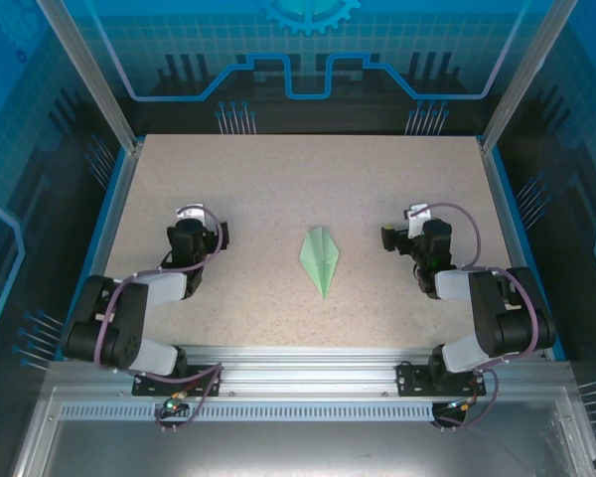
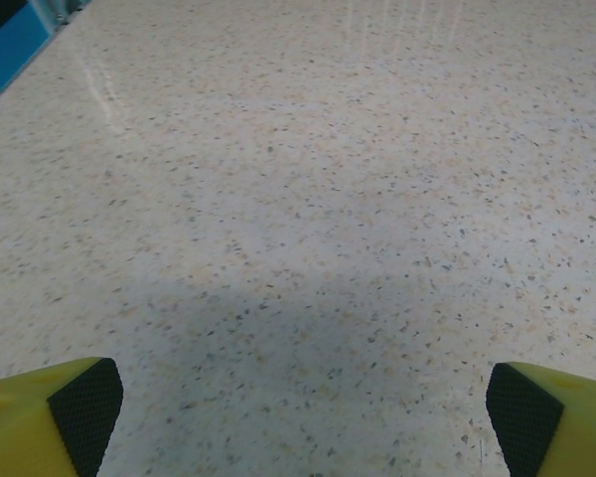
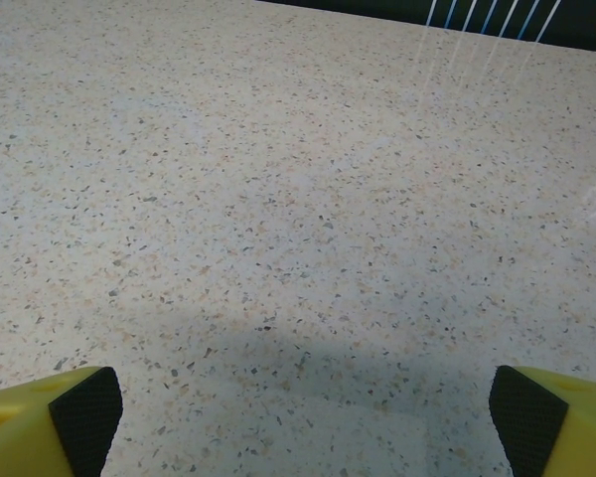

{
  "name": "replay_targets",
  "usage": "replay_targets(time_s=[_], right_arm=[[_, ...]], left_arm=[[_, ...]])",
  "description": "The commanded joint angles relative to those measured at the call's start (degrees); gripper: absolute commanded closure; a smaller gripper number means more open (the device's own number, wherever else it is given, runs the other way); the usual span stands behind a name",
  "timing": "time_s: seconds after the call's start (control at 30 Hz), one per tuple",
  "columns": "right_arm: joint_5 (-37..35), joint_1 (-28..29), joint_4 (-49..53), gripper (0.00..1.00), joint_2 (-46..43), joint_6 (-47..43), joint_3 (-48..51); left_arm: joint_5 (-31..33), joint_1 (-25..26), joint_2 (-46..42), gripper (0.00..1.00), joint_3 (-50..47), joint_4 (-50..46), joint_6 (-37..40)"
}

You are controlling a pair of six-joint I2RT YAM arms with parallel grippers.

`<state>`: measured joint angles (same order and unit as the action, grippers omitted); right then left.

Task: Fold a paper plane with a square sheet of paper (pick it up from the middle)

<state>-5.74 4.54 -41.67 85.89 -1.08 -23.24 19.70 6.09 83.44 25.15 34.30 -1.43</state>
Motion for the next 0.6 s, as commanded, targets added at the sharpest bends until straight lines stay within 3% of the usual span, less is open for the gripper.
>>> replay_targets(time_s=[0.0, 0.1, 0.13, 0.2, 0.23, 0.57], right_arm=[[0.9, -0.8, -2.2, 0.01, 0.2, 0.6, -1.1], [0.8, -0.8, -2.1, 0.01, 0.2, 0.6, -1.1], [0.9, -0.8, -2.2, 0.01, 0.2, 0.6, -1.1], [0.8, -0.8, -2.2, 0.01, 0.2, 0.6, -1.1], [0.8, -0.8, -2.2, 0.01, 0.2, 0.6, -1.0], [0.9, -0.8, -2.1, 0.01, 0.2, 0.6, -1.1]], left_arm=[[-5.5, -2.1, 1.9, 0.02, 1.9, 5.0, 2.1], [-10.1, -4.5, 2.7, 0.01, -1.7, 11.2, 0.4], [-9.9, -5.2, 5.3, 0.02, -3.7, 19.1, 0.1], [-9.9, -5.4, 3.4, 0.01, -2.4, 12.7, -0.7], [-9.7, -5.4, 4.3, 0.02, -3.1, 15.9, -0.4], [-11.6, -5.2, 3.9, 0.02, -2.2, 13.2, 0.4]])
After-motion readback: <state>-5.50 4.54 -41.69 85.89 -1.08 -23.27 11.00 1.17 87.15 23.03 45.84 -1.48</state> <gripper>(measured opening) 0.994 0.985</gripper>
